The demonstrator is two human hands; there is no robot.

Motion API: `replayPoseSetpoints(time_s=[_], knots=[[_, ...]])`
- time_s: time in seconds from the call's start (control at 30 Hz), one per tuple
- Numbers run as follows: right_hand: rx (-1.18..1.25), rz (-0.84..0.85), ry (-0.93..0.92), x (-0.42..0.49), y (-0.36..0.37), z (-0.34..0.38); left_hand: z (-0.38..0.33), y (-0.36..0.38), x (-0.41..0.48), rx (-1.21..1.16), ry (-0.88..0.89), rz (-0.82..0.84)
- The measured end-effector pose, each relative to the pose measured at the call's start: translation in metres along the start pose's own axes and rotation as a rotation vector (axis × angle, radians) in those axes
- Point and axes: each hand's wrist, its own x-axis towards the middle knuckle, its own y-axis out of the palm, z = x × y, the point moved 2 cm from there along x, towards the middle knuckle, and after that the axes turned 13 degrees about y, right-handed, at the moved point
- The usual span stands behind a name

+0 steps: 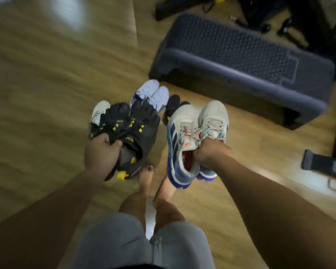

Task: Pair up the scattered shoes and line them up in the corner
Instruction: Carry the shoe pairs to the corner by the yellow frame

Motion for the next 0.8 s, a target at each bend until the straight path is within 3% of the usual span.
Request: replayPoseSetpoints(time_s=[0.3,0.8], knots=[[-0.192,-0.154,-0.280,-0.095,-0.100,0.085,0.024,-0.127,-0.050,-0.091,-0.130,-0.230],[-0.221,-0.251,-0.458,-0.255,-0.051,0.259,0.210,-0.252,-0.113,-0.237,-0.426,-0.490]])
